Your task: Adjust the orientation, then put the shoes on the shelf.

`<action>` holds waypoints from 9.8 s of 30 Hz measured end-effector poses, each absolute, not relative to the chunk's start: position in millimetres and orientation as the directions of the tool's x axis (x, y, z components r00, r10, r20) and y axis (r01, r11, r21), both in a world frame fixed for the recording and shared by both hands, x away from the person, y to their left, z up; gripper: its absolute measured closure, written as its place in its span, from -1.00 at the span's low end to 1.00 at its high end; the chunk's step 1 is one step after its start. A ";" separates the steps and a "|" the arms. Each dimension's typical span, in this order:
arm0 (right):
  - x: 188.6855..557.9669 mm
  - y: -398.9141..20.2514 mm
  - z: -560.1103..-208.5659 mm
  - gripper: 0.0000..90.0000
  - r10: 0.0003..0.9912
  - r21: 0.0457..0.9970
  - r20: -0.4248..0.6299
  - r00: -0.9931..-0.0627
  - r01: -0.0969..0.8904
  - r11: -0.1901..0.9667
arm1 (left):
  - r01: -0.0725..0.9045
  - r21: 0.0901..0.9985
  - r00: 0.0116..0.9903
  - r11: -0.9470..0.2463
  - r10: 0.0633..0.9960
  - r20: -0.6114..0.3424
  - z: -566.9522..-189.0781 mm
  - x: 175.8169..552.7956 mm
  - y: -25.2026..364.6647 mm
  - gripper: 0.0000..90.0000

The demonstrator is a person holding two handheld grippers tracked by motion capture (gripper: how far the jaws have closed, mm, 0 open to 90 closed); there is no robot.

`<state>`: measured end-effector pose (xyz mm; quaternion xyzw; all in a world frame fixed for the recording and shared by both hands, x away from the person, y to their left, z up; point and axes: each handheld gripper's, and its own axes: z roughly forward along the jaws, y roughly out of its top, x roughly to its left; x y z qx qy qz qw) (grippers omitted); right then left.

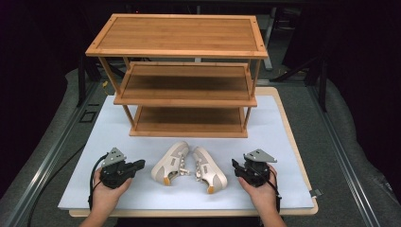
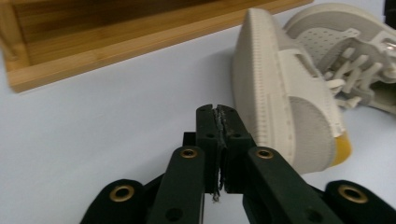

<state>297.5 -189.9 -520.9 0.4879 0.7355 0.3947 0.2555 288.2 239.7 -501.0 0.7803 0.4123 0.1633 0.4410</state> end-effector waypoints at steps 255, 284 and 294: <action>281.4 -98.0 -530.0 0.13 0.833 0.769 0.405 -0.377 0.634 -0.087 | 0.634 0.770 0.434 0.065 0.795 -0.424 -534.1 290.4 167.4 0.07; 279.3 -94.6 -546.6 0.14 0.832 0.777 0.456 -0.316 0.596 -0.200 | 0.613 0.779 0.407 0.133 0.792 -0.456 -545.6 290.3 161.1 0.17; 281.3 -94.0 -545.3 0.21 0.829 0.766 0.467 -0.306 0.608 -0.207 | 0.613 0.778 0.397 0.139 0.797 -0.455 -545.4 290.2 159.4 0.21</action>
